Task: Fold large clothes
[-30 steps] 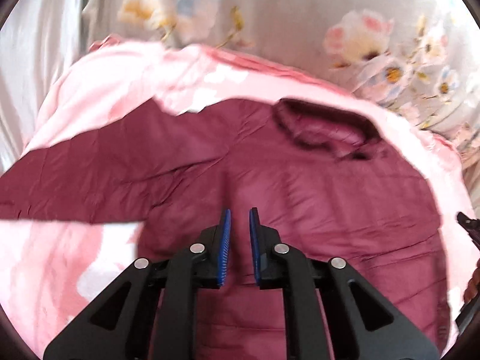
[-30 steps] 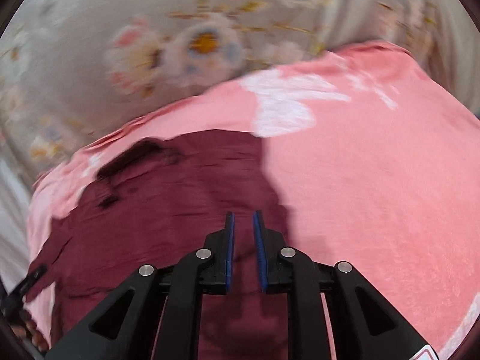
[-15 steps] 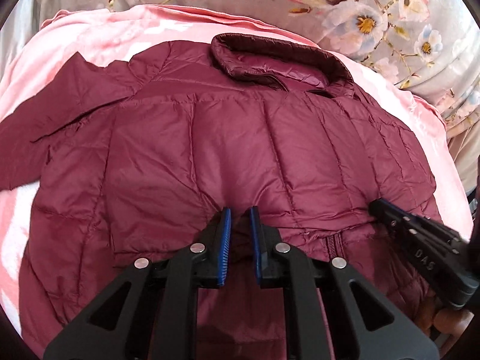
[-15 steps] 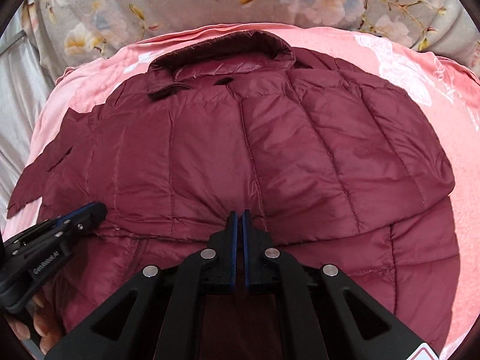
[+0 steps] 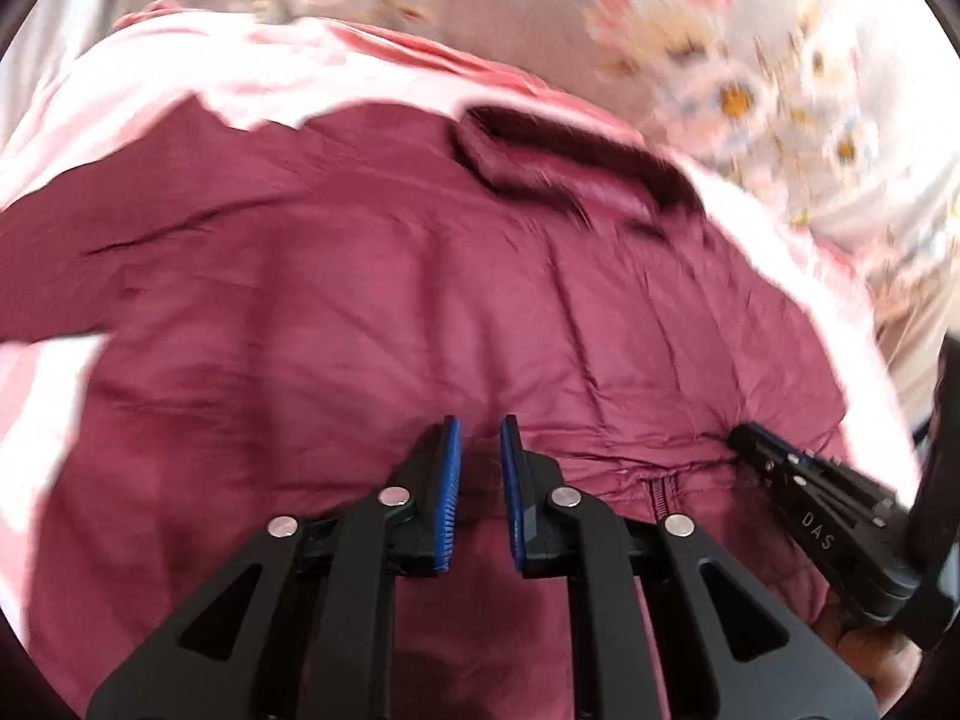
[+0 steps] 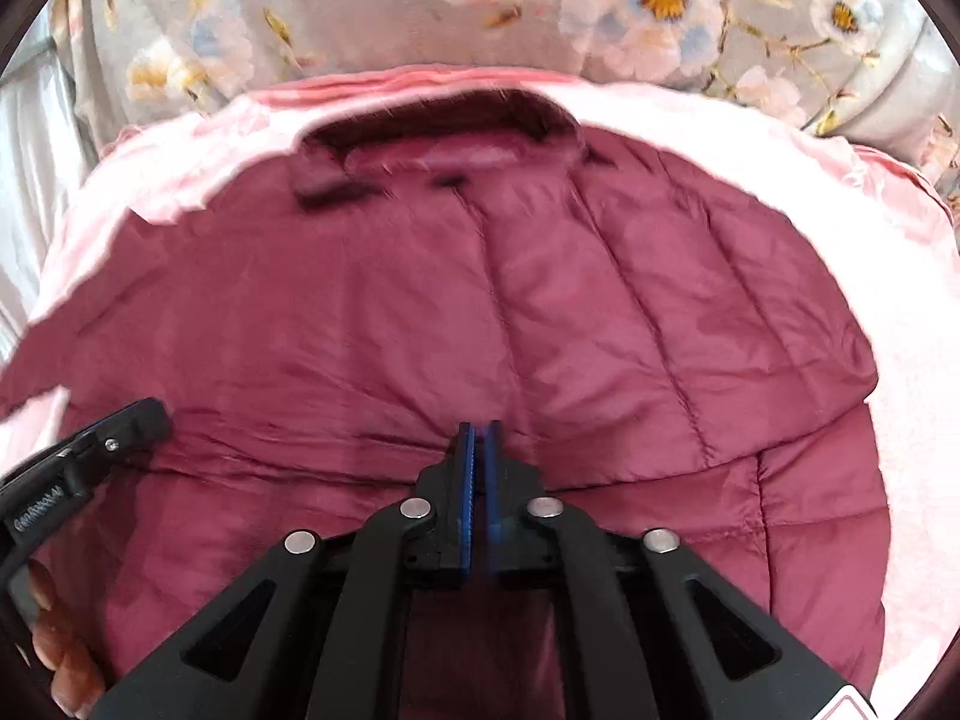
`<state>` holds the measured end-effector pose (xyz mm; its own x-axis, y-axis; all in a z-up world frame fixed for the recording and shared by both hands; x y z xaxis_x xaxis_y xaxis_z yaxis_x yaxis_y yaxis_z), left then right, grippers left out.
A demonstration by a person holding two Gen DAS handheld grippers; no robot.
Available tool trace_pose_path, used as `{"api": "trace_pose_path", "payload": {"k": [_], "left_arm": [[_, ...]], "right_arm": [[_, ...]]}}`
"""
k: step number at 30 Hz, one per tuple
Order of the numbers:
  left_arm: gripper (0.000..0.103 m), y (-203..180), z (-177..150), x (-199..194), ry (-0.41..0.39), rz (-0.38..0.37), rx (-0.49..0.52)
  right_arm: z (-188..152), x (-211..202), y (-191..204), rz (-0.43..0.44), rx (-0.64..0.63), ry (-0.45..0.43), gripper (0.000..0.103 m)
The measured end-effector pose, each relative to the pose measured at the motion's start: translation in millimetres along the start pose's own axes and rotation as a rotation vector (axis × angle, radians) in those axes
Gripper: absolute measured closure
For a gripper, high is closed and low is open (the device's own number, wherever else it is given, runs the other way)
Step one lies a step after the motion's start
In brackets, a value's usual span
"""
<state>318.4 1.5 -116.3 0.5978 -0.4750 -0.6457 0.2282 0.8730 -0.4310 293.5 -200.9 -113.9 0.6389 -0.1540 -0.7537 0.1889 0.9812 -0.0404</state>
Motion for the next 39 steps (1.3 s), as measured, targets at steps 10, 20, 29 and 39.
{"api": "trace_pose_path", "payload": {"k": [10,20,29,39], "left_arm": [[0.036,229,45,-169,-0.27,0.265,-0.384],[0.037,391,18,-232,-0.417,0.367,-0.731],[0.102,368,60,-230,-0.458,0.282,-0.676],[0.103,112,185,-243,-0.496,0.081,-0.082]], "right_arm": [[-5,-22,109,0.127,-0.136,-0.007,0.099],[-23,-2,122,0.093,-0.163,0.035,0.1],[-25,-4,126,0.046,-0.195,0.007,0.1],[-17,-19,115,0.113,-0.12,-0.033,0.1]]}}
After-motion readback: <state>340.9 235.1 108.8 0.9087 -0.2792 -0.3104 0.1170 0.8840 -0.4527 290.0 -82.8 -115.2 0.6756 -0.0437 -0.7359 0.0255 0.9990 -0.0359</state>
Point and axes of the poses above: each gripper's, at about its wrist camera, not at the fingertips, and x roughly the way its jaws point, y to its left, z to its top, the point moved 9 cm from there along x, roughly the way its jaws point, and after that the axes turned 10 degrees about -z, right-handed, at the moved point
